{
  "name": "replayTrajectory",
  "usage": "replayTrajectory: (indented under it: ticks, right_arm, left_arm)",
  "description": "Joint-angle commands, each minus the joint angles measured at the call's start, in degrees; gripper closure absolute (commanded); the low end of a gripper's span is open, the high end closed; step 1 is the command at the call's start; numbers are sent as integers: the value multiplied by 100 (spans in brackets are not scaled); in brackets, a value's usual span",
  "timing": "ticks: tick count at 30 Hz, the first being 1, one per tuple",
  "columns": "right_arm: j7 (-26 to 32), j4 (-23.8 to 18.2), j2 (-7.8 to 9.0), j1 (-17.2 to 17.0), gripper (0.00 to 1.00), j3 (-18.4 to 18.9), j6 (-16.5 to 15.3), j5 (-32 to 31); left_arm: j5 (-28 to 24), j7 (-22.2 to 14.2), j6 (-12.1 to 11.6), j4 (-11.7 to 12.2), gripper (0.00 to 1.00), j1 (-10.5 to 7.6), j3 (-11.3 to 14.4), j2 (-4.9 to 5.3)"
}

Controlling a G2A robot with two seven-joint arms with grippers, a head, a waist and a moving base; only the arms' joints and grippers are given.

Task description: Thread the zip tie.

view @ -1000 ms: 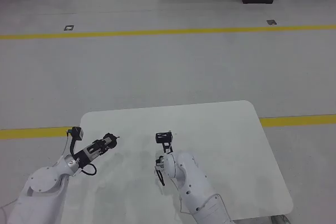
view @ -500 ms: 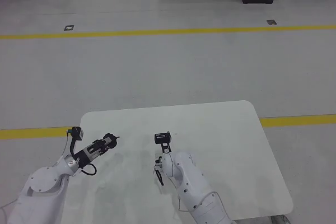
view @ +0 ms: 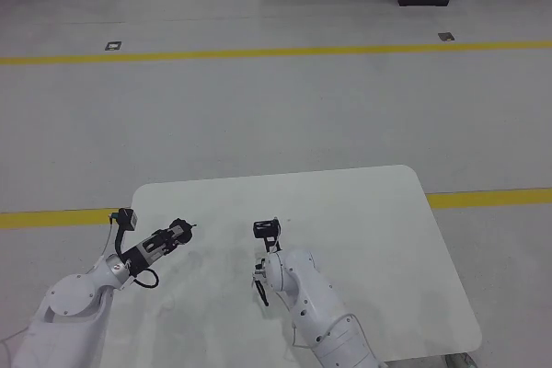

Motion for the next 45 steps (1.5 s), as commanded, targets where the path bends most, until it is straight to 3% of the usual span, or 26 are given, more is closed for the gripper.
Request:
replayTrajectory:
  ticks: [1, 4, 7, 9, 10, 23, 29, 33, 37, 41, 45]
  right_arm:
    - [-8, 28, -4, 7, 64, 5, 0, 4]
    - [-10, 72, -12, 21, 70, 19, 0, 12]
    - [-23, 101, -16, 25, 83, 34, 0, 9]
    - [-34, 106, -16, 23, 98, 41, 0, 8]
    - [-42, 101, -15, 18, 100, 49, 0, 11]
    - [-121, -290, 52, -136, 100, 116, 0, 88]
    - [-266, -952, 146, -416, 100, 291, -82, 488]
    - [-502, -1638, 220, -748, 100, 726, -521, 1227]
    - [-787, -2140, 290, -1051, 100, 1332, -1157, 2548]
    - [-1000, -2196, 370, -1194, 100, 1920, -1794, 3790]
    - [-986, -2029, 452, -1174, 100, 2274, -2349, 4649]
  left_arm:
    - [0, 0, 0, 0, 100, 0, 0, 0]
    - [0, 0, 0, 0, 100, 0, 0, 0]
    - [0, 0, 0, 0, 100, 0, 0, 0]
    - [0, 0, 0, 0, 100, 0, 0, 0]
    - [0, 0, 0, 0, 100, 0, 0, 0]
    - [0, 0, 0, 0, 100, 0, 0, 0]
    - [0, 0, 0, 0, 100, 0, 0, 0]
    - [0, 0, 0, 0, 100, 0, 0, 0]
    - [0, 0, 0, 0, 100, 0, 0, 0]
    - [0, 0, 0, 0, 100, 0, 0, 0]
    - [0, 0, 0, 0, 100, 0, 0, 0]
